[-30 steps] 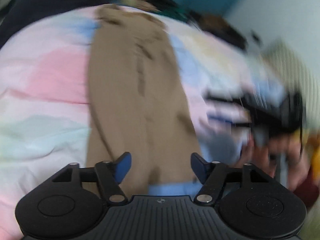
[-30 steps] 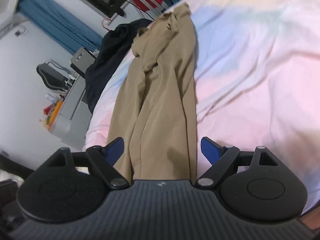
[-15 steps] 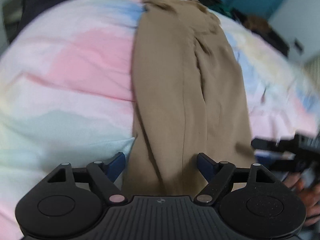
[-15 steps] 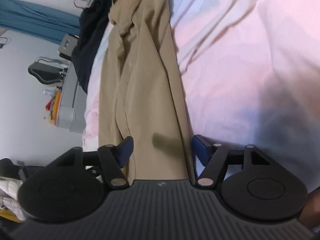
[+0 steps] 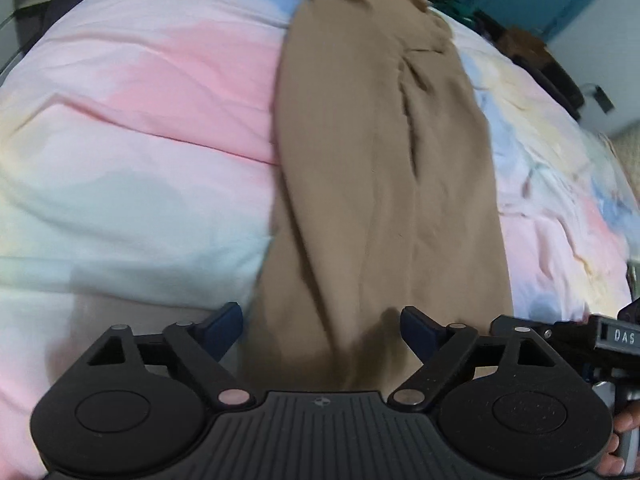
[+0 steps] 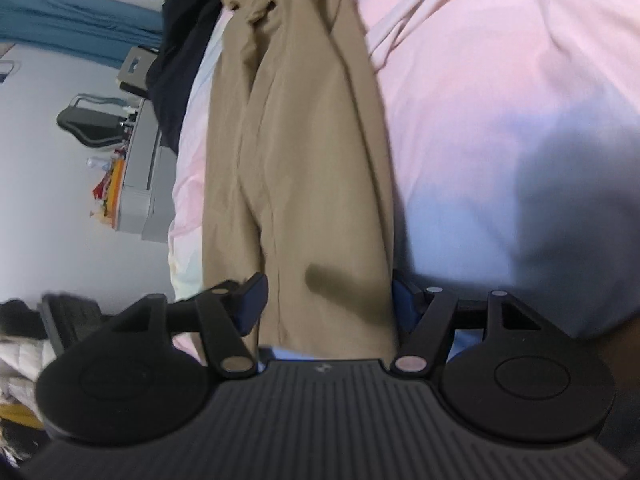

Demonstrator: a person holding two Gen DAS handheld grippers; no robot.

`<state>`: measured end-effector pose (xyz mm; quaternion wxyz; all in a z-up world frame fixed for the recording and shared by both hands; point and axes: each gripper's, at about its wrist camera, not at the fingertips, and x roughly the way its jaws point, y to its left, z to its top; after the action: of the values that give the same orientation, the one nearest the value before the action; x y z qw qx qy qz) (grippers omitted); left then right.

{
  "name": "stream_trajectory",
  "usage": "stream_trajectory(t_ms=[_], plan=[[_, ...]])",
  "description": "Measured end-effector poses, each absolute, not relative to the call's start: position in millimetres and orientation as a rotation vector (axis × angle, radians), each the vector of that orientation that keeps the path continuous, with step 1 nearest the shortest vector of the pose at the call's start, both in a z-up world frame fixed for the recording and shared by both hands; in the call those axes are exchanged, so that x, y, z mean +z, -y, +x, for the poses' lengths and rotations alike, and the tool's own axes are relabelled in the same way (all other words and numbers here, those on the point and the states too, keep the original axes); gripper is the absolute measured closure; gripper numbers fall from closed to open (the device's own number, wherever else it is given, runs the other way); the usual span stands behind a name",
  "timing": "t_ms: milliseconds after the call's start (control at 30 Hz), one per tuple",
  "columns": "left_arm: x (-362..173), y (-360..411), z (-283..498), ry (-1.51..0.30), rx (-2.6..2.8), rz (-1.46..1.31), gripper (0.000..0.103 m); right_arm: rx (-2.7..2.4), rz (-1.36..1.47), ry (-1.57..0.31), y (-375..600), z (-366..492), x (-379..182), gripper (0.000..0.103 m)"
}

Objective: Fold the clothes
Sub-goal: 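Grasp the hem of the folded strip with both tools, then lift the hem with both tools and fold it toward the collar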

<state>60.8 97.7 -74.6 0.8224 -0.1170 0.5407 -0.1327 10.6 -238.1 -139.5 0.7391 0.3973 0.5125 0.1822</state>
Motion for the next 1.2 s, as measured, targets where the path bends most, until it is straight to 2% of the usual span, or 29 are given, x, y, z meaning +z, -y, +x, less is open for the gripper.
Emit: stream_trajectory(t_ms=[33,67,100,167,200,233,267,300,400,533,700,800,967,1200], plan=[[-74,-97,61,-1.157,-0.291,-0.246,0.023,0.394,0.858,-1.117,236,6,-139,0.041],[-72,-96,61,-1.166,-0.298,-0.234,0.032,0.387,0.843,-1.11,234,2,-138,0.044],[-70,-95,60,-1.166,-0.309,-0.214,0.045,0.387,0.837,-1.122,233,1,-138,0.05],[-62,-93,56,-1.167,-0.368,-0.187,0.065,0.388,0.815,-1.142,232,0,-138,0.056],[-60,-91,54,-1.163,-0.376,-0.174,0.072,0.389,0.797,-1.148,232,0,-136,0.064],[-58,-90,52,-1.16,-0.382,-0.161,0.077,0.381,0.765,-1.152,229,0,-135,0.079],[-56,-89,50,-1.152,-0.382,-0.153,0.086,0.375,0.73,-1.155,226,0,-132,0.086],[-54,-88,49,-1.145,-0.38,-0.146,0.09,0.376,0.722,-1.148,226,0,-129,0.089],[-50,-98,44,-1.1,-0.369,-0.242,0.093,0.386,0.718,-1.114,230,-3,-116,0.093],[-42,-128,35,-1.024,-0.35,-0.545,0.093,0.427,0.726,-0.985,252,-14,-86,0.093],[-4,-131,7,-0.876,-0.42,-0.713,0.094,0.451,0.731,-0.853,282,-20,-37,0.093],[27,-125,-13,-0.798,-0.458,-0.727,0.094,0.463,0.72,-0.775,294,-25,-3,0.093],[63,-111,-54,-0.779,-0.476,-0.69,0.094,0.494,0.679,-0.692,310,-57,34,0.093],[38,-90,-109,-0.847,-0.435,-0.681,0.094,0.495,0.682,-0.762,317,-112,10,0.093]])
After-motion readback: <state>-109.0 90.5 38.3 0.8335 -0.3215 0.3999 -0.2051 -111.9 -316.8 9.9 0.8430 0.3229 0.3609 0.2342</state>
